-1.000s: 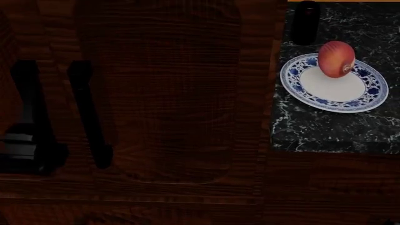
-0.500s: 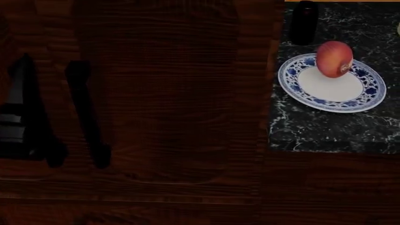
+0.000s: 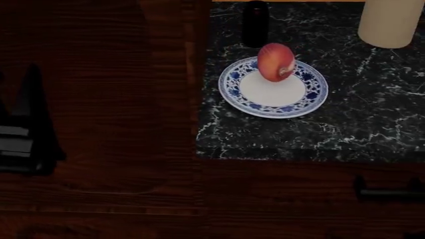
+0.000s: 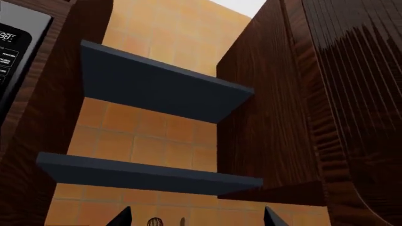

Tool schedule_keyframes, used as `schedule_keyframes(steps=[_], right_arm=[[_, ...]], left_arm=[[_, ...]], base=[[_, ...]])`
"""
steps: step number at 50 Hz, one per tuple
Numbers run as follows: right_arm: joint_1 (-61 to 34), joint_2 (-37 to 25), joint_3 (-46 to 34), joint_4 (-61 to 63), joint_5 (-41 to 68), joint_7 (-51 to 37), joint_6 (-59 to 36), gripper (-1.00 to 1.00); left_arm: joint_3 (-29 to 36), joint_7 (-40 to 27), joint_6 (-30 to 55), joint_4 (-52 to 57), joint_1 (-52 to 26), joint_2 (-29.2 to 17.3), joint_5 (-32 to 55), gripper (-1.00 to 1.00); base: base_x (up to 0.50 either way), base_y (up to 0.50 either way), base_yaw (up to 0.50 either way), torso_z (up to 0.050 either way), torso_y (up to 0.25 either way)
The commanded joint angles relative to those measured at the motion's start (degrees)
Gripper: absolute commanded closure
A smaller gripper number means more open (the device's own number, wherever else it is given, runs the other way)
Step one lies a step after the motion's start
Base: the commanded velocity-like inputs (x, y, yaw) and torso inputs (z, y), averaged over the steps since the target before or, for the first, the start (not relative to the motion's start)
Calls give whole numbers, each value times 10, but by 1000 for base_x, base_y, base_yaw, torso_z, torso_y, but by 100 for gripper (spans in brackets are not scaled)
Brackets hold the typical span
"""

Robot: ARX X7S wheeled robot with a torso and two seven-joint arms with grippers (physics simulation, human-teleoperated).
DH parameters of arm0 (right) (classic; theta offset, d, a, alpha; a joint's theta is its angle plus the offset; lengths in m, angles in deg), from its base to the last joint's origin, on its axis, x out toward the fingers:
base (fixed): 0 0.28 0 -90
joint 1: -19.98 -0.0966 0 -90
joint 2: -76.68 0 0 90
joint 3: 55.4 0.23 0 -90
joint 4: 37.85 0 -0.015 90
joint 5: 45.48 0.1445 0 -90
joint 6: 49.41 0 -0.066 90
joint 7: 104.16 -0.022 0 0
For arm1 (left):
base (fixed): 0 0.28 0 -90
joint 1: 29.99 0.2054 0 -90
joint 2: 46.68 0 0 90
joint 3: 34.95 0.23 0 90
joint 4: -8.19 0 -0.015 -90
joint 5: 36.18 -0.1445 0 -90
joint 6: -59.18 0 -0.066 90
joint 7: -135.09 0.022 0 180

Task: Pick the onion from the counter and place it in the microwave.

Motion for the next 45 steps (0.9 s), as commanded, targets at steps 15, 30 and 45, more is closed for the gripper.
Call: schedule_keyframes(steps=[15,30,45], right_arm=[[2,-32,-7,0,5,-24,4,-100],[1,-67,-23,0,0,-51,5,-100],[0,-87,-32,0,7,-67,4,-100]], left_arm=[[18,4,-16,0,16,-11,4,-100],[18,-3,-11,3,17,-14,15,-100],[21,-8,-15,4,20,-18,20,-100]], base=[[0,-500,0,0,0],[0,-500,0,0,0],[71,-118,0,0,0]])
